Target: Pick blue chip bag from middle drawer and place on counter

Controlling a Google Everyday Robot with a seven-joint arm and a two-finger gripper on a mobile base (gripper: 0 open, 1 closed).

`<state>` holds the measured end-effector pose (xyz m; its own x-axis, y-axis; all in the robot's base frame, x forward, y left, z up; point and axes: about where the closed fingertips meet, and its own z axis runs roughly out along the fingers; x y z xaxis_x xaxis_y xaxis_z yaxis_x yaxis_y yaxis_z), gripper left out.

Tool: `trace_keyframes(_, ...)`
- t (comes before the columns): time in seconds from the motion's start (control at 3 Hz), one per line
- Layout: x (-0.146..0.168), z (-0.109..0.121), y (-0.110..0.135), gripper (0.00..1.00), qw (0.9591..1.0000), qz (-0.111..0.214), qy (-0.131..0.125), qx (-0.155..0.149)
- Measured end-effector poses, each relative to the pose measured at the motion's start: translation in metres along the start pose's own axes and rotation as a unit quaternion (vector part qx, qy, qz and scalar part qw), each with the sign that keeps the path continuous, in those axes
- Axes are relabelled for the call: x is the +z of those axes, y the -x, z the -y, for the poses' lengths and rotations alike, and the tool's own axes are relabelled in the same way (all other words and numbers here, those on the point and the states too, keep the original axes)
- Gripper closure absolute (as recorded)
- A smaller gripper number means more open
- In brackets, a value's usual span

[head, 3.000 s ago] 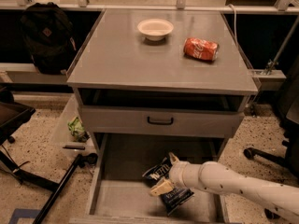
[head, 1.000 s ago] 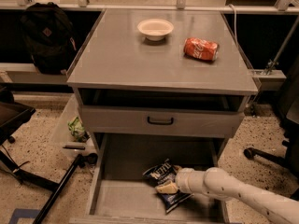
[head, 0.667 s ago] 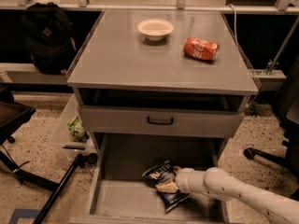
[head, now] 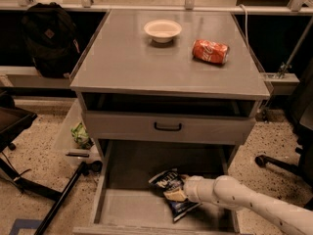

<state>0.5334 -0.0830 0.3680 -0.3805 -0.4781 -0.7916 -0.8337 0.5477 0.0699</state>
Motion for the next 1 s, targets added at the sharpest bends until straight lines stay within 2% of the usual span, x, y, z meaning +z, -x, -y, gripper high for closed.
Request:
trace_keyframes(0.33, -0.003, 0.0, 0.004, 1.0, 1.0, 0.0, 0.0, 0.0)
trace_keyframes(0.67, -0.033, -0.014, 0.035, 1.0, 0.9999, -0.004, 0.006, -0.015)
trace_keyframes(1.0, -0.085, -0.085, 0.086, 1.0, 0.9989, -0.007, 0.046, 0.007)
